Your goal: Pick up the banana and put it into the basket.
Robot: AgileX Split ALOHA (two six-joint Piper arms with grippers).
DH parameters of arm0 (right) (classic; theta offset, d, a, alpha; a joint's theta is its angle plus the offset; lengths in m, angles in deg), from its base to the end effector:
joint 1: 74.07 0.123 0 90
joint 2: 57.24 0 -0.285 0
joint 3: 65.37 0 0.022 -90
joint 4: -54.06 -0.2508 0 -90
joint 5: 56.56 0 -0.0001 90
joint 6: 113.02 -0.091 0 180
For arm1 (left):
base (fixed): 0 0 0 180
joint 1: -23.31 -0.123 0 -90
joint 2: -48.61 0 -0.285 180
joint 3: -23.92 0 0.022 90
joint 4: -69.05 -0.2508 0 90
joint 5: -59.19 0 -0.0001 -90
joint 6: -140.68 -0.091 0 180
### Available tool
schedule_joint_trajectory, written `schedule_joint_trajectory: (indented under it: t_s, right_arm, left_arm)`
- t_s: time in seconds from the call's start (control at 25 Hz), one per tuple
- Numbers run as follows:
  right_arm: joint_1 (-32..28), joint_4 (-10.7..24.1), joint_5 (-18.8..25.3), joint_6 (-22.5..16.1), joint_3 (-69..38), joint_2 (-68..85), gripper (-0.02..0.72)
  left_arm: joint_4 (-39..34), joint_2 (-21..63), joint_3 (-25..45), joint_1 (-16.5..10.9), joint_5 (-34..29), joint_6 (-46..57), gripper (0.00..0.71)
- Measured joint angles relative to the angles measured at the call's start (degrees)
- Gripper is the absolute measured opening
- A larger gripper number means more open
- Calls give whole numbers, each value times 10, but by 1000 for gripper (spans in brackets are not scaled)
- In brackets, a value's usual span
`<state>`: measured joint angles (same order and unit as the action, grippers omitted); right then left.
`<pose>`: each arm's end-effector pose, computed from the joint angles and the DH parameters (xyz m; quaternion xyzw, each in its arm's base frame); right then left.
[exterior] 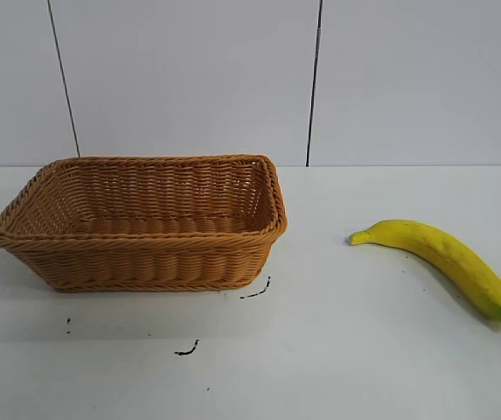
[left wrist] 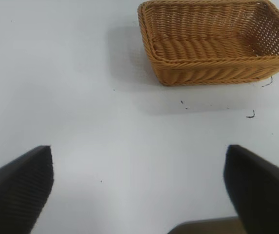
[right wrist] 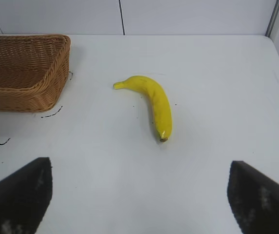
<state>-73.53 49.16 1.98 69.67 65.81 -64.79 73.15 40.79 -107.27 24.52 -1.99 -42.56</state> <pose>-0.0036 0.0066 0.2795 -0.0245 0.8418 0.0326 0.5382 -0.0048 -0.0056 0.2757 0.0346 0.8551 -0.0266 0.5167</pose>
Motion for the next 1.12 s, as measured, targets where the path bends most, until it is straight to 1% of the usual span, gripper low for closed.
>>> schedule_joint_trajectory:
  t_s: [0.4,0.48,0.6,0.88,0.92,1.0,1.04,1.12]
  right_arm:
    - [0,0,0,0,0,0,683]
    - [0,0,9,0,6,-14,683]
    - [0,0,23,0,32,-78,683]
    - [0,0,47,0,118,-301,683]
    - [0,0,47,0,118,-301,683]
    - [0,0,52,0,144,-370,683]
    - [0,1,54,1,168,-432,683]
    - [0,3,57,12,193,-503,683]
  left_arm:
    - [0,0,0,0,0,0,690]
    - [0,0,0,0,0,0,690]
    - [0,0,0,0,0,0,690]
    - [0,0,0,0,0,0,690]
    - [0,0,0,0,0,0,690]
    - [0,0,0,0,0,0,690]
    - [1,0,0,0,0,0,690]
    - [1,0,0,0,0,0,690]
